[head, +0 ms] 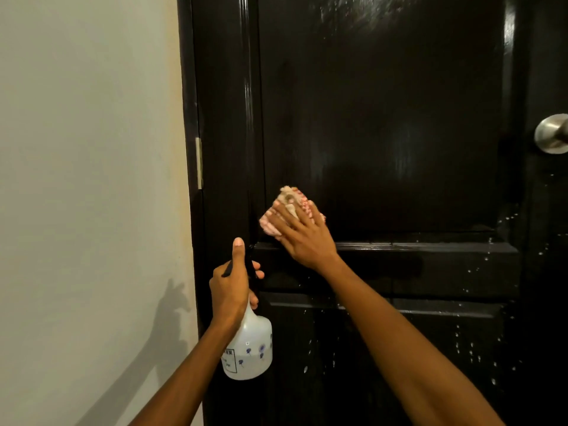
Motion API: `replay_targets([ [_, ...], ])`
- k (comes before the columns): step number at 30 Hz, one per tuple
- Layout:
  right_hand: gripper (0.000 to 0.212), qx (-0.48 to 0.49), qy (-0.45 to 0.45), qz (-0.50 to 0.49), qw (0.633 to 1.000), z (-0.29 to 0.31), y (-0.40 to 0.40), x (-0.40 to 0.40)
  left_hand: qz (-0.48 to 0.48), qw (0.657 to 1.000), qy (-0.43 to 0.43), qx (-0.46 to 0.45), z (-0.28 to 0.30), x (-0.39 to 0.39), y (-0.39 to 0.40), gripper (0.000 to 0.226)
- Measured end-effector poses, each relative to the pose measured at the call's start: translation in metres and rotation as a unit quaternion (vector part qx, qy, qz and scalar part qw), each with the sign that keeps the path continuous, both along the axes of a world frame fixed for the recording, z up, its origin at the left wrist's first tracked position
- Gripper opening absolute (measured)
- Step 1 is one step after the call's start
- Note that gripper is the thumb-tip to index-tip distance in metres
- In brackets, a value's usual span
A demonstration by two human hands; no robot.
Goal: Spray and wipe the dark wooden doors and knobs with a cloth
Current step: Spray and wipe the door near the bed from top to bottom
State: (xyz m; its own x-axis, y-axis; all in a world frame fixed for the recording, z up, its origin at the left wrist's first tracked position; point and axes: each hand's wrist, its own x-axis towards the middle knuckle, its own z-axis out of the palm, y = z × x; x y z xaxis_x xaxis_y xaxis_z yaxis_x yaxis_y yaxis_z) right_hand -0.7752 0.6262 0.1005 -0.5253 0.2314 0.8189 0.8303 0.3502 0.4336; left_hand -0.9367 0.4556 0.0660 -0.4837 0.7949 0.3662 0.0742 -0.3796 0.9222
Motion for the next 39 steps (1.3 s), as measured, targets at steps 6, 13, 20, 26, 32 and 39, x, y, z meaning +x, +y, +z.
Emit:
replay_targets([
  [6, 0.058, 0.013, 0.173, -0.039, 0.984, -0.043, -0.016, 0.081, -0.026, 1.0, 0.009, 0.003, 0.003, 0.007, 0.005, 0.076],
  [13, 0.06, -0.027, 0.167, -0.119, 0.978, -0.074, -0.042, 0.198, -0.081, 0.997, 0.005, 0.006, -0.003, 0.052, 0.006, 0.076],
  [20, 0.063, -0.088, 0.361, -0.186, 0.91, -0.096, -0.068, 0.294, -0.127, 0.992, 0.007, -0.02, -0.013, 0.105, 0.008, 0.077],
  [26, 0.065, -0.081, 0.579, -0.134, 0.8, -0.082, -0.053, 0.202, -0.136, 0.991, 0.011, -0.018, -0.019, 0.118, 0.007, 0.078],
  [32, 0.058, -0.095, 0.317, -0.088, 0.94, -0.103, -0.037, 0.114, -0.114, 0.993, 0.02, -0.015, -0.018, 0.112, 0.011, 0.077],
  [39, 0.056, -0.063, 0.181, -0.135, 0.972, -0.096, -0.058, 0.203, -0.158, 0.987, 0.015, -0.025, -0.014, 0.15, 0.01, 0.077],
])
